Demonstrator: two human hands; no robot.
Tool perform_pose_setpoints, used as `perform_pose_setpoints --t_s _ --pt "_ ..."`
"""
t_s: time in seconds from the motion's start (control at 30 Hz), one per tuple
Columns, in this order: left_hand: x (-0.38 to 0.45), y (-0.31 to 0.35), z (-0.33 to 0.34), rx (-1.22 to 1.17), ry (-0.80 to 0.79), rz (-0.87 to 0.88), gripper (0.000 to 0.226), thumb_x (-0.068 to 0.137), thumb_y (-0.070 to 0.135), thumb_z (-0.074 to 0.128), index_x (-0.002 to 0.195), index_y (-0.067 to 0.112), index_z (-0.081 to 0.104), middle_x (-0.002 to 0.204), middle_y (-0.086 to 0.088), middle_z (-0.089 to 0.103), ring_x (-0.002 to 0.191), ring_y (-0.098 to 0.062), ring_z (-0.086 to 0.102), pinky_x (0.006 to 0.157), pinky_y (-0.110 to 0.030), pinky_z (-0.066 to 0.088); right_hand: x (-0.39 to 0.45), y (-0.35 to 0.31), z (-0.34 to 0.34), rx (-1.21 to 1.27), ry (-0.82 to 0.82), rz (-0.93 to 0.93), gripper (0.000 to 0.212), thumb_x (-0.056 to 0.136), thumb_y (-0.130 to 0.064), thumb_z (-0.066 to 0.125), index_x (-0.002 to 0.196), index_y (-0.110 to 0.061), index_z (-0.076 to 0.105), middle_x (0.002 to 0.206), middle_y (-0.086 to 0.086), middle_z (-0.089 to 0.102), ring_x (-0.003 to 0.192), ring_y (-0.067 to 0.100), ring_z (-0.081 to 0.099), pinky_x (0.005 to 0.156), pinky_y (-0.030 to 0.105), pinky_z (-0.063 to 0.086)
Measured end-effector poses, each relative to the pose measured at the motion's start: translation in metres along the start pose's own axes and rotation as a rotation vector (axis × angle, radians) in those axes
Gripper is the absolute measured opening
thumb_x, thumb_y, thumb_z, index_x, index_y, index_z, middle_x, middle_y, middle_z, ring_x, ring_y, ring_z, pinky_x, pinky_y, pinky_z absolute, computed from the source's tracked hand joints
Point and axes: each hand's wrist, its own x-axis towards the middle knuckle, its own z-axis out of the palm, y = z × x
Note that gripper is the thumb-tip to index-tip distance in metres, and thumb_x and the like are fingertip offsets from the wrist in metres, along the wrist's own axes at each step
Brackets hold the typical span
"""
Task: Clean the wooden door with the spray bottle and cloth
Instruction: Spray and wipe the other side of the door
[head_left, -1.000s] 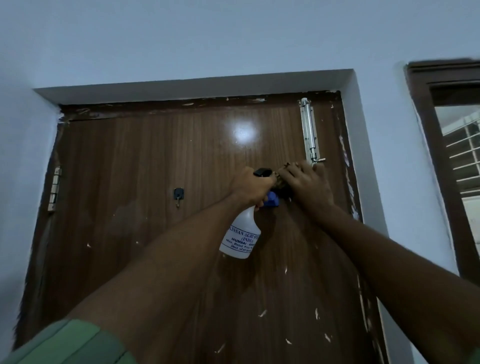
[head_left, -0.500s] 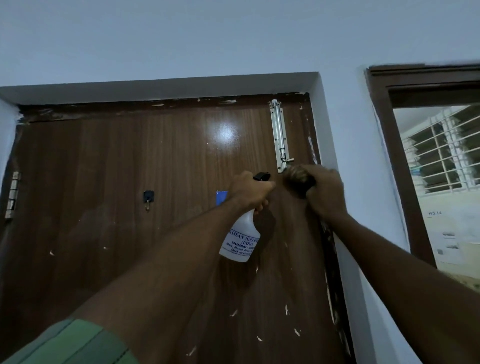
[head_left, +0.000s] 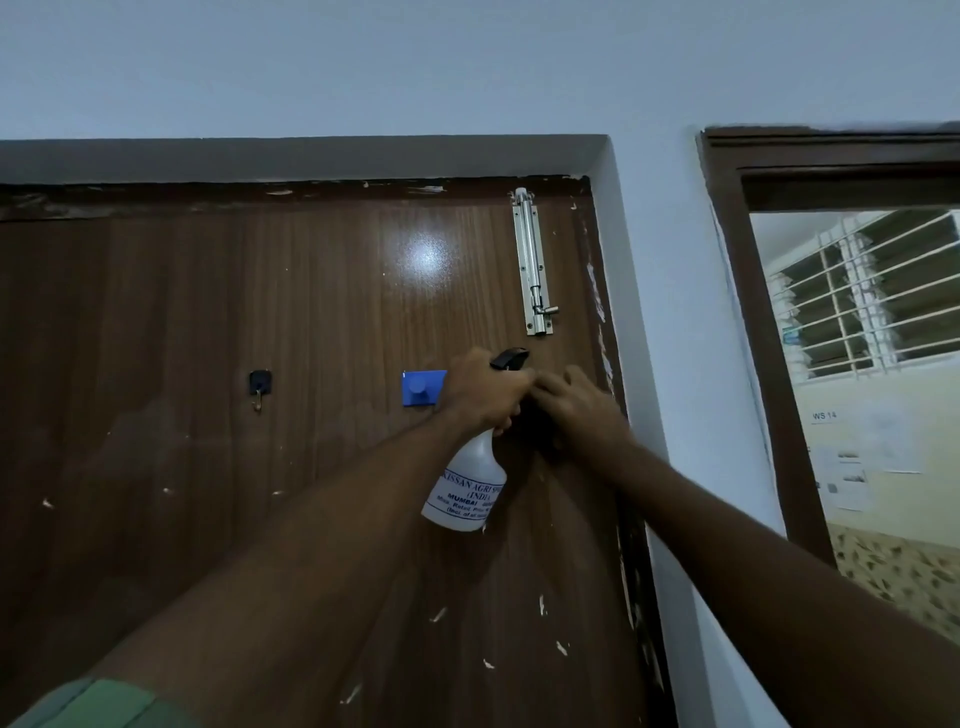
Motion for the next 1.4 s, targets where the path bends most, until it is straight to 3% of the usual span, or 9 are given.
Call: perform_pose_setpoints --t_s 0.17,0.3,0.43,0.6,0.77,0.93,1.07,1.2,1.4 --pt "0.000 -0.003 -0.001 -0.022 0.025 -0.025 0.021 0.103 0.024 0.067 0.103 0.003 0.069 0.071 -0.010 0.070 0.043 -0.010 0.059 0.042 -0.022 0.047 0.043 0.008 -0.023 0.068 0.180 0.426 0.045 0.085 -0.008 0.069 0.129 -0.016 0.065 0.128 0.006 0.064 0.106 0.033 0.054 0.072 0.033 0.042" --pt "-0.006 -0.011 -0.001 -0.047 0.038 -0.040 0.025 0.102 0.023 0.067 0.099 -0.003 0.069 0.072 -0.014 0.069 0.042 -0.012 0.058 0.040 -0.023 0.045 -0.033 -0.026 0.003 0.100 0.221 0.300 0.051 0.083 -0.028 0.061 0.132 -0.015 0.067 0.135 0.007 0.064 0.119 0.041 0.054 0.076 0.042 0.056" --pt "-0.013 -0.020 -0.002 -0.036 0.036 -0.057 0.019 0.100 0.019 0.068 0.100 0.000 0.067 0.072 -0.012 0.068 0.042 -0.010 0.057 0.039 -0.020 0.044 -0.037 0.003 -0.002 0.048 0.091 0.140 0.056 0.075 -0.013 0.083 0.129 -0.018 0.068 0.132 0.007 0.066 0.115 0.040 0.058 0.077 0.045 0.058" --pt "-0.017 -0.026 0.003 -0.047 -0.012 -0.071 0.022 0.102 0.019 0.066 0.099 -0.003 0.068 0.071 -0.010 0.069 0.040 -0.008 0.056 0.041 -0.021 0.045 0.013 0.007 -0.015 0.154 0.275 0.614 0.057 0.081 0.004 0.062 0.132 -0.021 0.069 0.124 0.004 0.069 0.098 0.030 0.055 0.081 0.036 0.050" --pt "-0.029 -0.029 0.010 -0.017 0.025 -0.093 0.027 0.101 0.026 0.069 0.090 0.002 0.068 0.067 -0.011 0.067 0.039 -0.011 0.054 0.039 -0.022 0.045 -0.050 -0.048 0.000 0.159 0.259 0.337 0.056 0.083 -0.032 0.040 0.125 -0.012 0.072 0.123 0.010 0.069 0.098 0.032 0.058 0.069 0.030 0.044" --pt "-0.037 -0.040 -0.004 -0.057 0.166 -0.110 0.027 0.098 0.020 0.069 0.094 -0.007 0.067 0.070 -0.016 0.065 0.046 -0.019 0.056 0.043 -0.026 0.045 -0.021 -0.028 0.003 0.292 0.177 0.462 0.043 0.085 -0.002 0.066 0.126 -0.012 0.067 0.114 0.009 0.068 0.097 0.029 0.061 0.082 0.041 0.054" --pt "-0.046 -0.052 -0.027 -0.044 0.163 -0.148 0.025 0.099 0.024 0.068 0.097 -0.001 0.066 0.071 -0.013 0.063 0.050 -0.020 0.057 0.049 -0.030 0.047 0.023 -0.039 -0.012 0.532 0.210 0.512 0.045 0.082 0.006 0.063 0.123 -0.012 0.070 0.114 0.008 0.071 0.104 0.025 0.063 0.091 0.034 0.049" --pt "-0.056 -0.059 -0.059 0.076 0.203 -0.097 0.027 0.096 0.025 0.071 0.082 0.002 0.070 0.065 -0.015 0.068 0.054 -0.023 0.064 0.052 -0.035 0.051 0.081 -0.061 -0.022 0.640 0.099 0.490 0.043 0.083 0.004 0.063 0.120 -0.014 0.074 0.114 0.007 0.075 0.105 0.024 0.064 0.079 0.019 0.037" --pt "-0.056 -0.067 -0.104 0.045 0.389 -0.057 0.036 0.092 0.024 0.074 0.065 0.001 0.068 0.056 -0.009 0.058 0.049 -0.020 0.051 0.046 -0.029 0.035 0.141 -0.115 -0.037 0.209 -0.318 0.152 0.029 0.095 -0.020 0.057 0.121 -0.026 0.068 0.118 -0.003 0.064 0.123 0.022 0.040 0.106 0.049 0.029"
